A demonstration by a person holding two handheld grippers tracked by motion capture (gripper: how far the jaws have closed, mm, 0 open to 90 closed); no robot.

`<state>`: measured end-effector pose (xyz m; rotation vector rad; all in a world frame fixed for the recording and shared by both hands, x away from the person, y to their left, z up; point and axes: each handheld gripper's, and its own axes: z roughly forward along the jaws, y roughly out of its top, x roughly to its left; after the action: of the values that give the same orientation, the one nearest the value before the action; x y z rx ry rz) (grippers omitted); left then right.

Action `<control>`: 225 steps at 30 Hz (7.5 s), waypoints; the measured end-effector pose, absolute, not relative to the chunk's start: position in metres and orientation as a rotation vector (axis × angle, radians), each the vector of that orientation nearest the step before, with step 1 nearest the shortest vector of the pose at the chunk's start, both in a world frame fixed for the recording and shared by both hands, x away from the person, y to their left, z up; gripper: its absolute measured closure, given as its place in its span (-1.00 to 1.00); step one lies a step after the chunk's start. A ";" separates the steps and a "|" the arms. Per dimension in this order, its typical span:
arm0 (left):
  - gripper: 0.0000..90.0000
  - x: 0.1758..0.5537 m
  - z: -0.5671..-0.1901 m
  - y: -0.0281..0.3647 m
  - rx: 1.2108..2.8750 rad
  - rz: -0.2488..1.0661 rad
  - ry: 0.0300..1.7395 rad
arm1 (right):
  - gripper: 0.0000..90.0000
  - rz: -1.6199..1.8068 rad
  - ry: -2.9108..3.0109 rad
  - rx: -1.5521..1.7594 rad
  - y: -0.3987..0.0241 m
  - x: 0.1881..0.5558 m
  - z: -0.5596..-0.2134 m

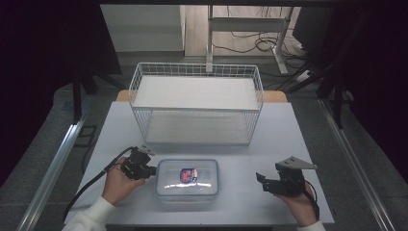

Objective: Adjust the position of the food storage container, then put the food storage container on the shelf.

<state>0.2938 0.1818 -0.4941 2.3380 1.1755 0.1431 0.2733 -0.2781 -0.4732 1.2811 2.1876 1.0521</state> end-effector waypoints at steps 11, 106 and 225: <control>1.00 0.295 -0.492 0.175 2.323 0.140 1.139 | -0.61 1.047 2.183 1.286 -0.280 0.274 -0.473; -0.10 0.280 -0.526 0.205 1.726 -0.472 1.183 | -0.17 1.668 2.612 1.794 -0.193 0.317 -0.518; 0.18 0.443 -0.305 0.217 1.708 -0.152 1.033 | 0.23 1.725 2.493 1.441 -0.184 0.479 -0.278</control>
<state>0.4427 0.2169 -0.3055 1.7082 1.0327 -0.1521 0.4791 -0.1840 -0.2776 1.4413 2.4935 1.7250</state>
